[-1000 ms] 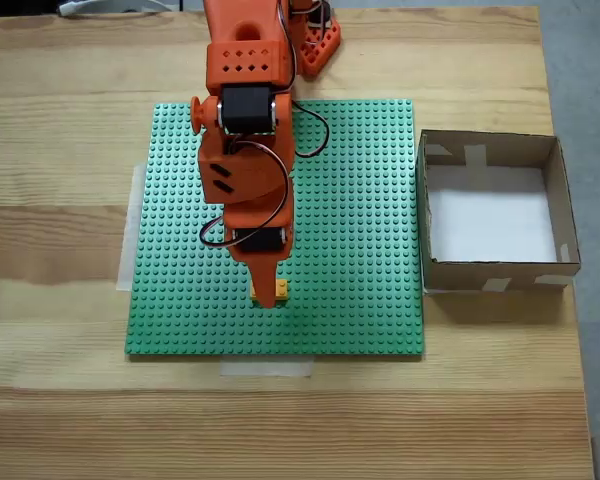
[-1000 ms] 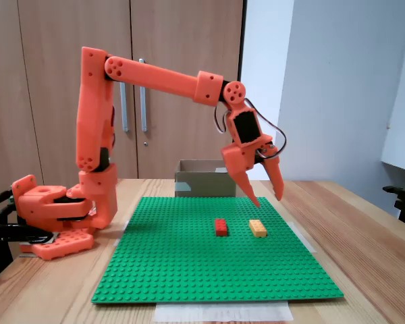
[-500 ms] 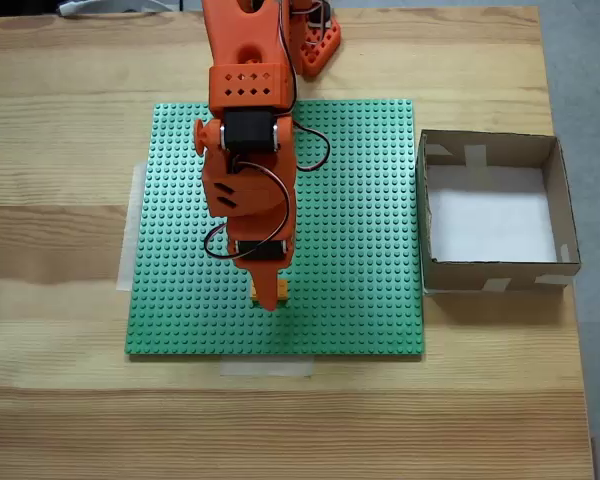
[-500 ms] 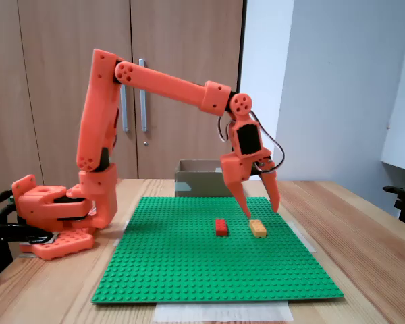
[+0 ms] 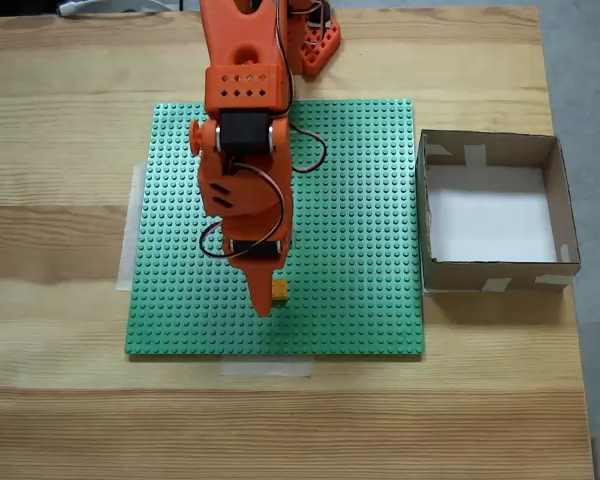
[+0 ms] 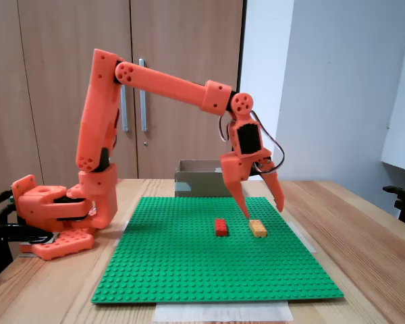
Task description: Pick the yellow lego block and put it in the box.
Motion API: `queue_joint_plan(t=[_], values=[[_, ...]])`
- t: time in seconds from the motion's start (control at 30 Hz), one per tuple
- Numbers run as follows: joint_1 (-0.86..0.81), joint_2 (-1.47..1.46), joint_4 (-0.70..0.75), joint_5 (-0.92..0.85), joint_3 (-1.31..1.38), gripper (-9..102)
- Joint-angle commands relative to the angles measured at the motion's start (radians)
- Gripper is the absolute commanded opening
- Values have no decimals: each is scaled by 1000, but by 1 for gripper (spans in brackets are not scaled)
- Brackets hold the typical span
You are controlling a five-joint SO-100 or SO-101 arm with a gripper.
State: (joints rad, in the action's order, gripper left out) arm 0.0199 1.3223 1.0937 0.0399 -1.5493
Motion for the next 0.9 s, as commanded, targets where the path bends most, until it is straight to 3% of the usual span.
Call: queue_joint_plan(t=[0.0,0.87], values=[[2,0,9,6,49,30],[-2,-29,3,9,49,30]])
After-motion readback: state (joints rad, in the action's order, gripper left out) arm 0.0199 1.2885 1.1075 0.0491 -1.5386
